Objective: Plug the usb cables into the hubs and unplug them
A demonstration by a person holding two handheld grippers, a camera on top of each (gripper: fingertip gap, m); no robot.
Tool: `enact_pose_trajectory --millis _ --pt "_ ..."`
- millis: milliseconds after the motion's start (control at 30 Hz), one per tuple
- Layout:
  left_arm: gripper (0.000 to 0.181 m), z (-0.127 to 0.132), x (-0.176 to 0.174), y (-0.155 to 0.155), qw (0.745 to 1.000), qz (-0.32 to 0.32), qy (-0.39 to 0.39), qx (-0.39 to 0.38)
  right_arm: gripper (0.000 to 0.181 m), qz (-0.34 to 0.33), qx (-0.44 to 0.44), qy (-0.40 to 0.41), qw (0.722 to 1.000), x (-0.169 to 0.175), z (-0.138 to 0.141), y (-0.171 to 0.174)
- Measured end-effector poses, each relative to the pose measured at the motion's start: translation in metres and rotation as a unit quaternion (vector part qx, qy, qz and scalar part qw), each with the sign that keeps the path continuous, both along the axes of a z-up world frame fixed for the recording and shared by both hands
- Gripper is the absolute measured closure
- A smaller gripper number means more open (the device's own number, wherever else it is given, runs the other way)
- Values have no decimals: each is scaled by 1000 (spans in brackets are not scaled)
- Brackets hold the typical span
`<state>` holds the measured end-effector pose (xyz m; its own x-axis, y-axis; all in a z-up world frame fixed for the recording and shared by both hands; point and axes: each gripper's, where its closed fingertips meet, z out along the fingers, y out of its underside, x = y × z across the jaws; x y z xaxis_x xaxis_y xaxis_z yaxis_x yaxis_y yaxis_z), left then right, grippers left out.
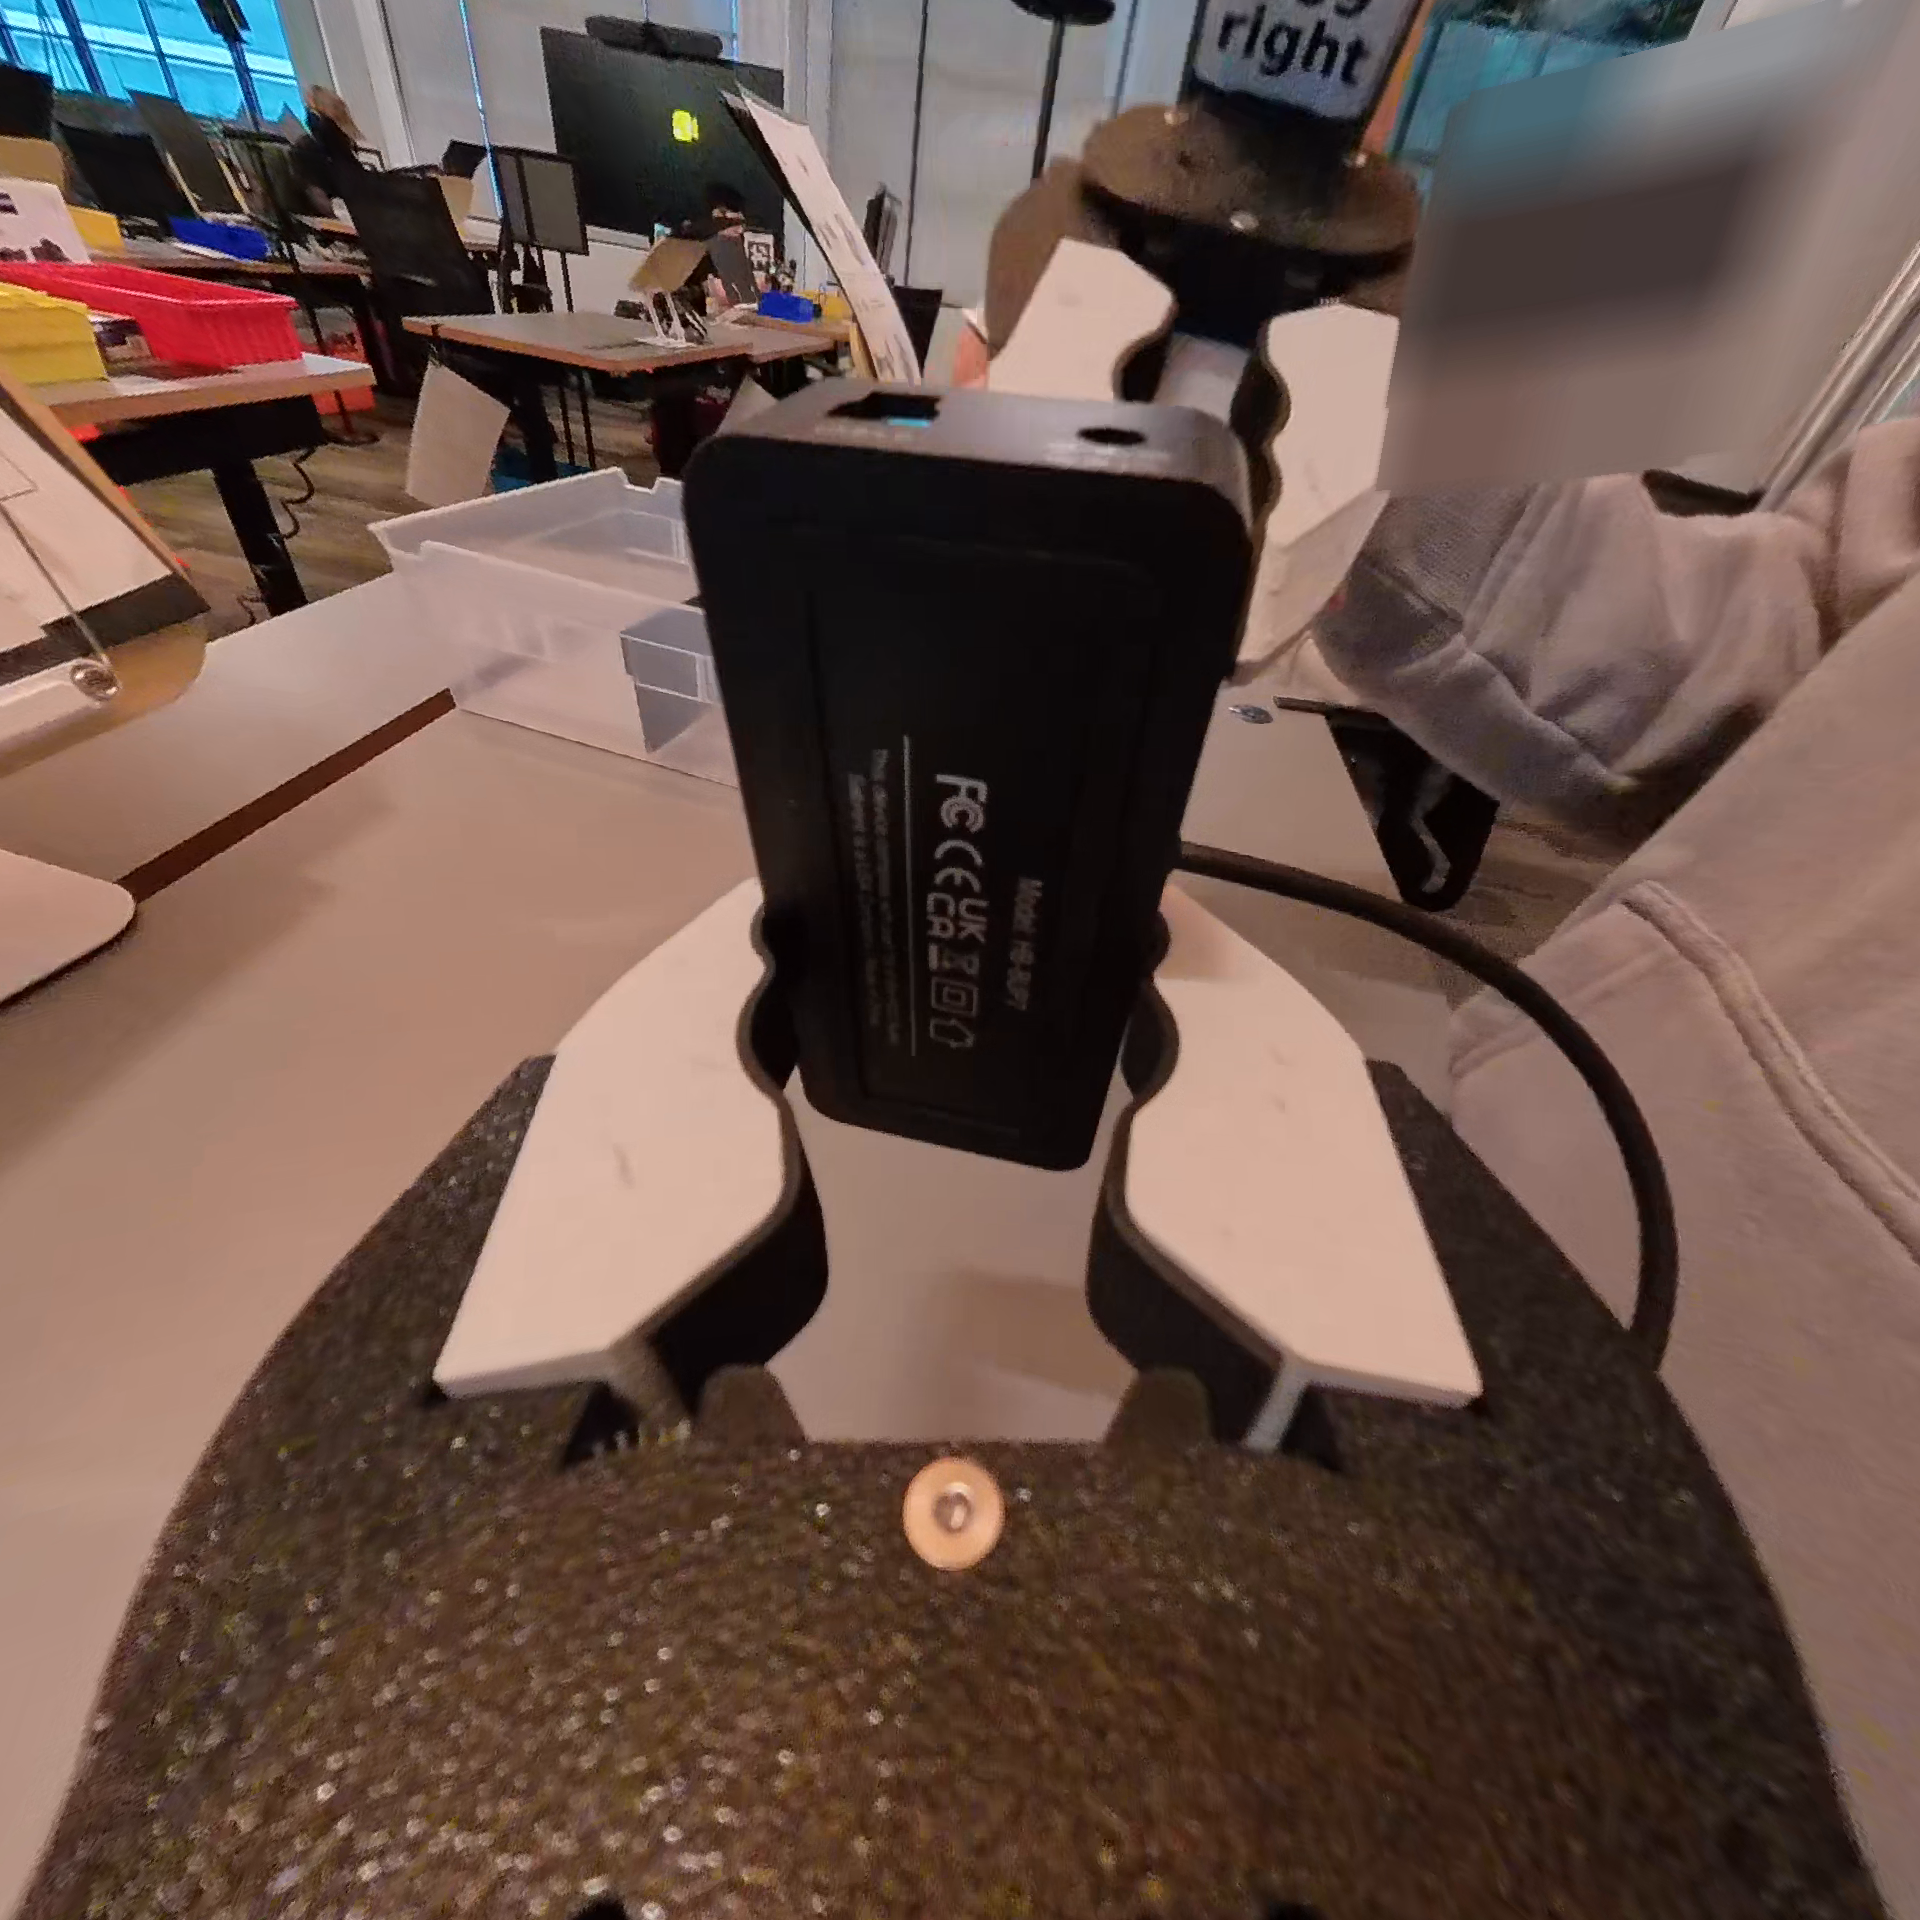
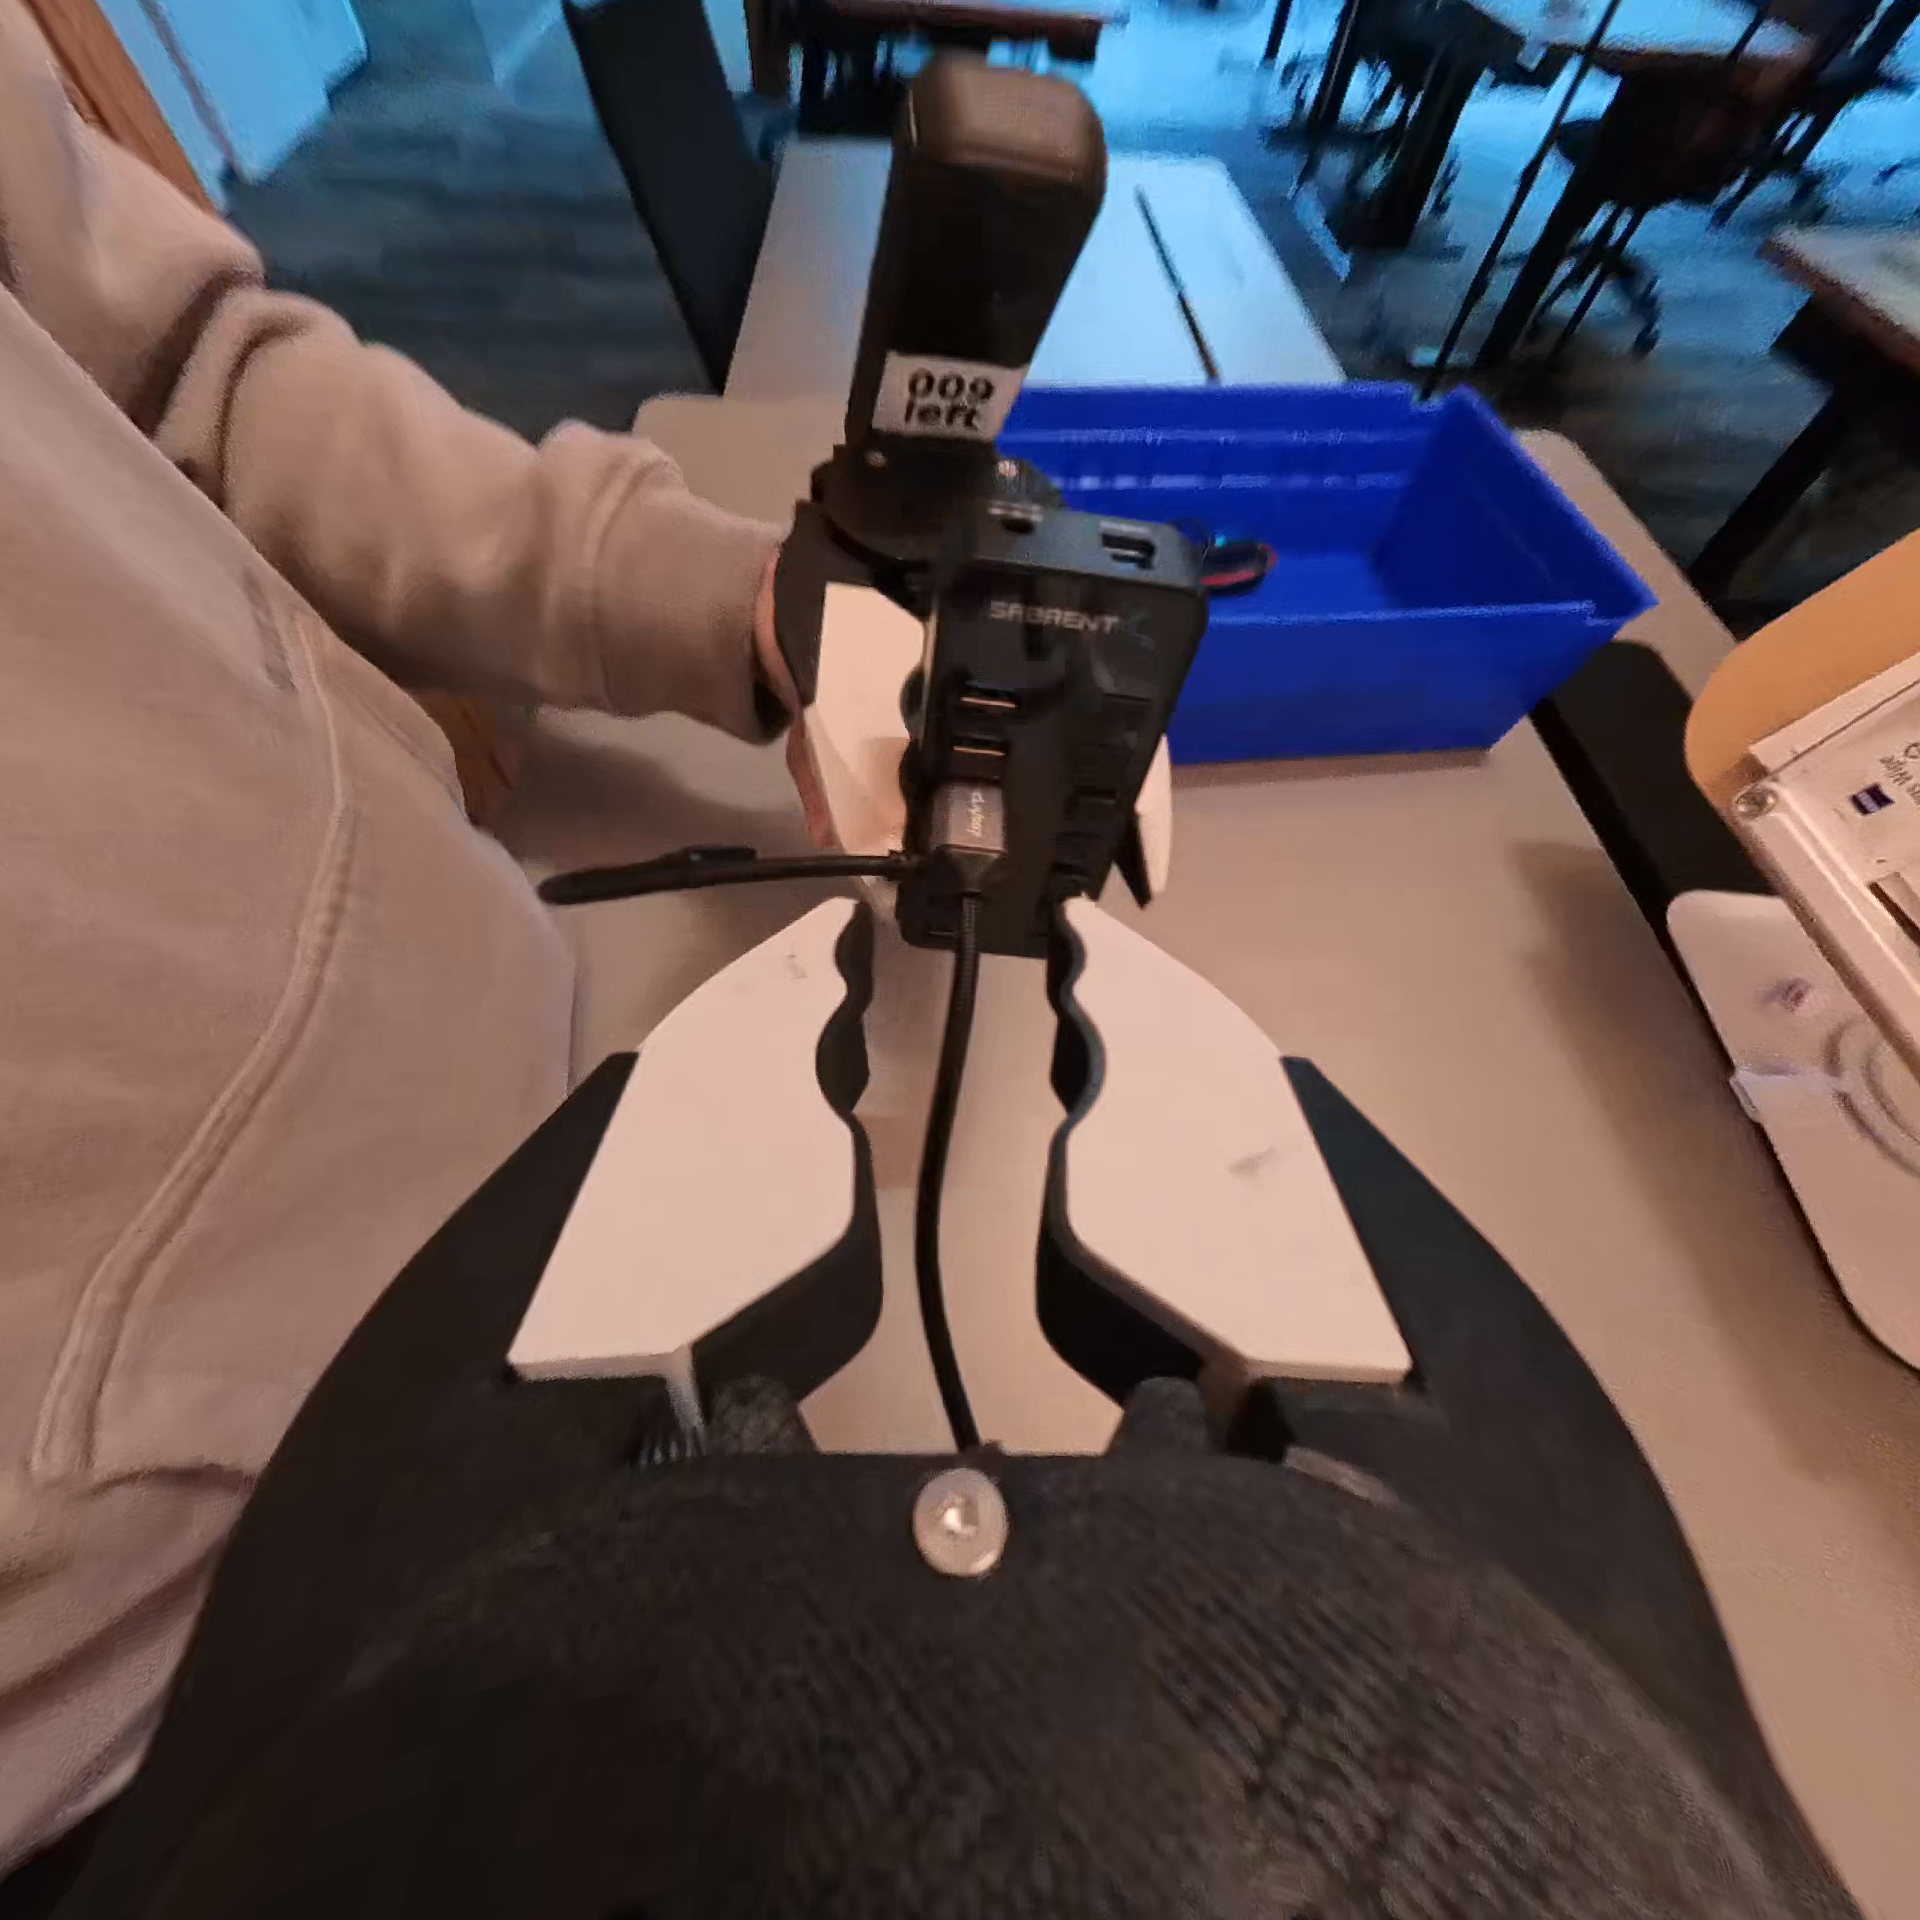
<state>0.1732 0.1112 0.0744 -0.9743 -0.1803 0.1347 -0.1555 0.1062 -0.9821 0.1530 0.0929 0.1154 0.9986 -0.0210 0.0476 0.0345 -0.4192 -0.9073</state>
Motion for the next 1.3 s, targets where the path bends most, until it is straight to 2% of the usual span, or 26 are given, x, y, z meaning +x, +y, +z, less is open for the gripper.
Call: enact_pose_trajectory --millis 33,100,167,267,367,500,600,667,767,1067,1133,1233,1300 --pt "120 -1 -1 0 1000 -2 -1 0 155 -10 19 4 1000 -3 0 2" --pt "120 -4 -2 -1 1000 -6 -2 5 170 -31 36 31 998 -4 -6 3" --pt "120 -5 -4 -3 1000 -12 -5 6 172 -43 53 46 997 -4 -9 6" --pt "120 -7 -6 -6 1000 -16 -10 14 161 -73 43 52 995 -1 -20 8" --pt "120 -7 -7 -7 1000 -18 -9 9 167 -77 63 53 994 -5 -17 12" --pt "120 -7 -6 -5 1000 -12 -10 3 167 -94 79 77 989 -4 -17 14" --pt "120 -6 -8 -5 1000 -15 -10 -2 160 -93 93 89 987 -7 -18 17" --pt "120 -8 -12 -9 1000 -21 -15 5 149 -105 82 79 988 -5 -23 19" --pt "120 -10 -15 -13 999 -26 -22 13 162 -93 73 66 991 -10 -25 24" --pt "120 1 -17 -16 999 -22 -14 -40 163 -89 62 60 992 -12 -19 18" --pt "120 -4 -19 -17 999 -27 -15 -22 163 -76 36 68 994 -14 -25 14" --pt "121 -17 -24 -19 998 -33 -30 49 163 -71 -19 40 997 -19 -38 11" --pt "121 -13 -32 -19 997 -53 -37 46 163 -53 -20 28 998 -26 -36 11"
